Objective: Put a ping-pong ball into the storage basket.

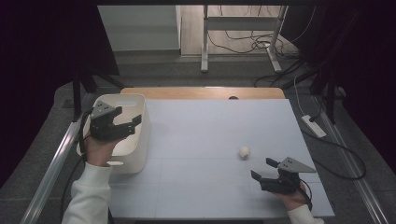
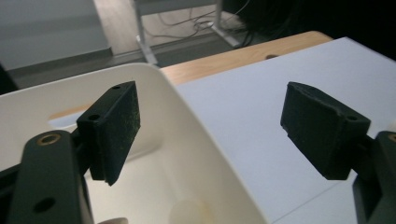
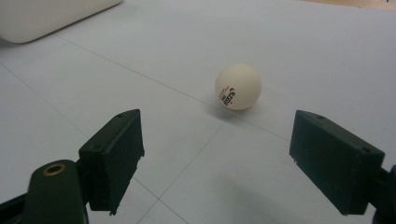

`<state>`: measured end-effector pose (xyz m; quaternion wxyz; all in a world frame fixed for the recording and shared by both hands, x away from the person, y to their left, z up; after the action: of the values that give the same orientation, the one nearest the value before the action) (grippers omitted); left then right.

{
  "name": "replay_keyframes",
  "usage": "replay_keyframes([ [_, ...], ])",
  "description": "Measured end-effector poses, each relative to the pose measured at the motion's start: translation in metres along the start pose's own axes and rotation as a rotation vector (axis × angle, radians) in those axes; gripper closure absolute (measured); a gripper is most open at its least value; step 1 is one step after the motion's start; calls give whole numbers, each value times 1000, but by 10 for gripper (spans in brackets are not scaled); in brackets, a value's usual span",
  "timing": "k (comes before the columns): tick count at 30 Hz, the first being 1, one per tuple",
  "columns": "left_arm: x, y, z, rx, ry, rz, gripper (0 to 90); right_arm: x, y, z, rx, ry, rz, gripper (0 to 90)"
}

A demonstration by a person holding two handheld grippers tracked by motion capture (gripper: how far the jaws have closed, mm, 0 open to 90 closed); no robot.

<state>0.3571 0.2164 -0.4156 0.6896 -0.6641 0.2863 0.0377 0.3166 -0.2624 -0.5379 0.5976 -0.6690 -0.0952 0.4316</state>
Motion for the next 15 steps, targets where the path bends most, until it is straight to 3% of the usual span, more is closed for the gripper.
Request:
replay_keyframes([
  [6,-6,-3,-13,2,90,-38,200,0,0,0,0,0,0,177],
  [15,-7,0,-21,-19,164,-50,200,-1,0,0,3,2,0,177],
])
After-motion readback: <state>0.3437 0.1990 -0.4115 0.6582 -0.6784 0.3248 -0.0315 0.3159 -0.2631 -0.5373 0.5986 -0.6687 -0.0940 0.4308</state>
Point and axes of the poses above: each handheld gripper's, and its own axes: x roughly forward along the jaws, y roughly out of its underside, z roughly to its left, the point moved 6 cm from there along x, roughly forward along the jaws, and after that the axes turned 3 degrees about -y, right-handed, at the moved point
